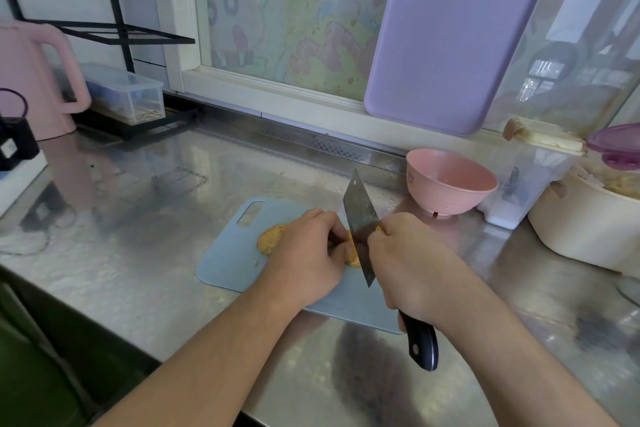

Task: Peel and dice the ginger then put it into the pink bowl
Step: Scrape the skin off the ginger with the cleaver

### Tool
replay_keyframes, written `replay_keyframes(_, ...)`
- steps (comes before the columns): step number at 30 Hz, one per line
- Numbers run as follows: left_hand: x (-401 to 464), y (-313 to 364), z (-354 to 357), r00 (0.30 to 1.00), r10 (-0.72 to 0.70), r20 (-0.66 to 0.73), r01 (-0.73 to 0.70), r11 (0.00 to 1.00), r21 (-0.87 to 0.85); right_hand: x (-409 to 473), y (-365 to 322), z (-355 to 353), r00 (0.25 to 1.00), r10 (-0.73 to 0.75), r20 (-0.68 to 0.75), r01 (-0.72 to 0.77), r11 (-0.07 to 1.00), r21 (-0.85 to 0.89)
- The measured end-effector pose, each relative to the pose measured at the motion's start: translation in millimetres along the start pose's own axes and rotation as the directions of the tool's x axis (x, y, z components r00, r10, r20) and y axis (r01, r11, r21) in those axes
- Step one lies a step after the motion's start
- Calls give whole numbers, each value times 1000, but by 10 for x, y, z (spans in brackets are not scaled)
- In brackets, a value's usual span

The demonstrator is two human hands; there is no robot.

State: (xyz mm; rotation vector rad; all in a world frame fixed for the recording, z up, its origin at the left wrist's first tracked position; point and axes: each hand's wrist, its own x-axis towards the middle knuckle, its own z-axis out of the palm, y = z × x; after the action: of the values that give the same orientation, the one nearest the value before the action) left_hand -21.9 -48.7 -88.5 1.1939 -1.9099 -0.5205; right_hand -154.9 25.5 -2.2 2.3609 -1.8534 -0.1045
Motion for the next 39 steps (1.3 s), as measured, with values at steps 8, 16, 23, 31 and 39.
replay_keyframes(8,-3,-10,1,1000,0,5,0,1000,3,40,70,123,935,-313,-165,296,948,-116)
replay_keyframes(16,-4,-12,-2,1000,-5,3,5,1000,-6,64,59,241,797,-462,-390,443,885,-143)
replay_keyframes(23,-9,11,-24,1000,-17,19,18,1000,-21,120,-130,48,984,-169,56,177,956,-235)
replay_keyframes(31,-28,42,-52,999,-35,31,35,999,-13,190,-131,174,998,61,31,-65,987,144)
replay_keyframes(39,-12,38,-43,999,-35,24,35,999,13,65,-38,76,925,302,231,-371,581,725)
